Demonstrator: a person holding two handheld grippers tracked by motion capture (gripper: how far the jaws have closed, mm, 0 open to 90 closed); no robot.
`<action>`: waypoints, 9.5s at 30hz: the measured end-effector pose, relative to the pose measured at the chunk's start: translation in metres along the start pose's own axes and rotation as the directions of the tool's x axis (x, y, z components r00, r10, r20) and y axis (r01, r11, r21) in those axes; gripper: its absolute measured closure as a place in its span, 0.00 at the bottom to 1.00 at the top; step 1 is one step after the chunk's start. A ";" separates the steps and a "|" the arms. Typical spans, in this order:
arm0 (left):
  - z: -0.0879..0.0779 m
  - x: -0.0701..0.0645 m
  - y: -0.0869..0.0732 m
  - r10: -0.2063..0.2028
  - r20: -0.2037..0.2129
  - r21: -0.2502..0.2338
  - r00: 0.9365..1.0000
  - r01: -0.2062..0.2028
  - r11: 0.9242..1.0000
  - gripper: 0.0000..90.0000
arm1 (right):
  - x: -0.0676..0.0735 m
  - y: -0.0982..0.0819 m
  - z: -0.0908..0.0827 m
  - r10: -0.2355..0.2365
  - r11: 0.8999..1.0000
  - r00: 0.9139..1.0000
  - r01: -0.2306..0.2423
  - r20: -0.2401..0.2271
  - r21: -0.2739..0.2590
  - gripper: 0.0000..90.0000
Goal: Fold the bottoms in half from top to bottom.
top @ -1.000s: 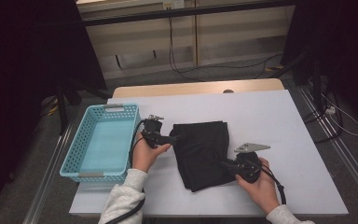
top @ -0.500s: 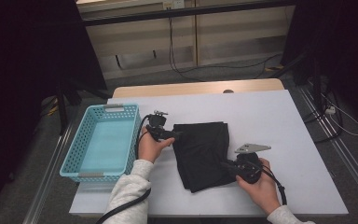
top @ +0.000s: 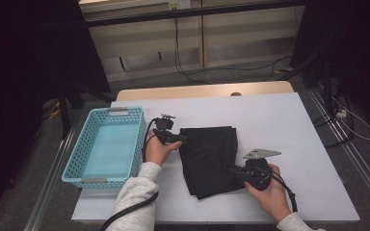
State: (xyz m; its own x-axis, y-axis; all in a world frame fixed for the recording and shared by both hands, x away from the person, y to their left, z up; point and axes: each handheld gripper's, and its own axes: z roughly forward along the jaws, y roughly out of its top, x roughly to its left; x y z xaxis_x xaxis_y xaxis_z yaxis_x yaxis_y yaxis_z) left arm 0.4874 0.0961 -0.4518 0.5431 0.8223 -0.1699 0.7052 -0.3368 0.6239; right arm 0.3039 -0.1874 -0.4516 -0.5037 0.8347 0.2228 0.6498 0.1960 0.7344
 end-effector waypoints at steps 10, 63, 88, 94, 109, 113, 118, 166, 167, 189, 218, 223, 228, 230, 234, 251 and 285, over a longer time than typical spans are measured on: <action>0.005 -0.006 0.001 0.028 -0.035 -0.001 0.999 -0.028 1.000 0.07 | 0.001 0.000 0.000 -0.008 1.000 1.000 0.008 0.000 -0.001 0.88; -0.027 -0.031 0.048 -0.065 0.004 0.305 0.998 0.061 0.950 0.90 | 0.005 0.005 -0.008 -0.023 0.999 0.999 0.022 -0.023 -0.044 0.88; -0.046 -0.028 0.071 -0.062 -0.041 0.412 0.997 0.074 0.908 0.91 | 0.015 0.011 -0.006 -0.039 0.997 0.998 0.036 -0.050 -0.067 0.88; -0.048 -0.026 0.073 -0.054 -0.053 0.428 0.997 0.072 0.901 0.91 | 0.015 0.011 -0.007 -0.039 0.996 0.998 0.035 -0.047 -0.076 0.88; -0.061 -0.025 0.087 -0.040 -0.084 0.466 0.996 0.075 0.882 0.91 | 0.021 0.018 -0.007 -0.062 0.991 0.997 0.058 -0.038 -0.119 0.88; -0.065 -0.026 0.091 -0.040 -0.083 0.465 0.996 0.074 0.882 0.91 | 0.022 0.020 -0.008 -0.064 0.990 0.997 0.059 -0.031 -0.127 0.88; -0.071 -0.026 0.095 -0.040 -0.091 0.472 0.995 0.078 0.878 0.91 | 0.023 0.022 -0.010 -0.070 0.987 0.997 0.065 -0.031 -0.146 0.88; -0.135 -0.006 0.128 -0.031 -0.164 0.494 0.986 0.109 0.863 0.91 | 0.062 0.050 -0.001 -0.139 0.957 0.988 0.116 -0.071 -0.266 0.88; -0.136 -0.006 0.129 -0.029 -0.163 0.494 0.986 0.107 0.863 0.91 | 0.062 0.050 -0.001 -0.139 0.956 0.988 0.115 -0.071 -0.268 0.88; -0.159 -0.003 0.143 -0.017 -0.179 0.471 0.984 0.101 0.876 0.91 | 0.077 0.059 0.004 -0.165 0.942 0.983 0.134 -0.078 -0.306 0.88; -0.185 0.008 0.155 -0.016 -0.196 0.461 0.981 0.106 0.881 0.91 | 0.093 0.072 0.010 -0.190 0.923 0.979 0.150 -0.079 -0.354 0.88; -0.191 0.010 0.158 -0.016 -0.199 0.465 0.980 0.109 0.879 0.91 | 0.099 0.075 0.011 -0.204 0.918 0.976 0.161 -0.082 -0.363 0.88; -0.197 0.014 0.160 -0.024 -0.205 0.471 0.979 0.120 0.874 0.91 | 0.104 0.078 0.011 -0.208 0.915 0.974 0.160 -0.092 -0.371 0.88; -0.199 0.015 0.161 -0.022 -0.206 0.471 0.978 0.119 0.874 0.91 | 0.105 0.080 0.011 -0.208 0.913 0.974 0.159 -0.093 -0.375 0.88; -0.204 0.018 0.162 -0.023 -0.207 0.471 0.978 0.121 0.874 0.91 | 0.108 0.083 0.011 -0.214 0.910 0.972 0.163 -0.095 -0.381 0.88; -0.217 0.019 0.168 -0.015 -0.228 0.466 0.973 0.123 0.876 0.91 | 0.117 0.093 0.012 -0.235 0.904 0.966 0.176 -0.107 -0.390 0.88; -0.236 0.035 0.168 -0.031 -0.243 0.443 0.969 0.139 0.885 0.91 | 0.136 0.104 0.021 -0.250 0.896 0.959 0.178 -0.131 -0.407 0.88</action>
State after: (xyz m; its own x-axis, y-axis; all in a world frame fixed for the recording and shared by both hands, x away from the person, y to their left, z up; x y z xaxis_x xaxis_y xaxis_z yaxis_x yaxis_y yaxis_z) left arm 0.5175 0.1764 -0.1726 0.3940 0.9191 0.0018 0.9022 -0.3871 0.1905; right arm 0.3152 -0.0423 -0.3582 -0.7205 0.6840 0.1142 0.2610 0.1150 0.9585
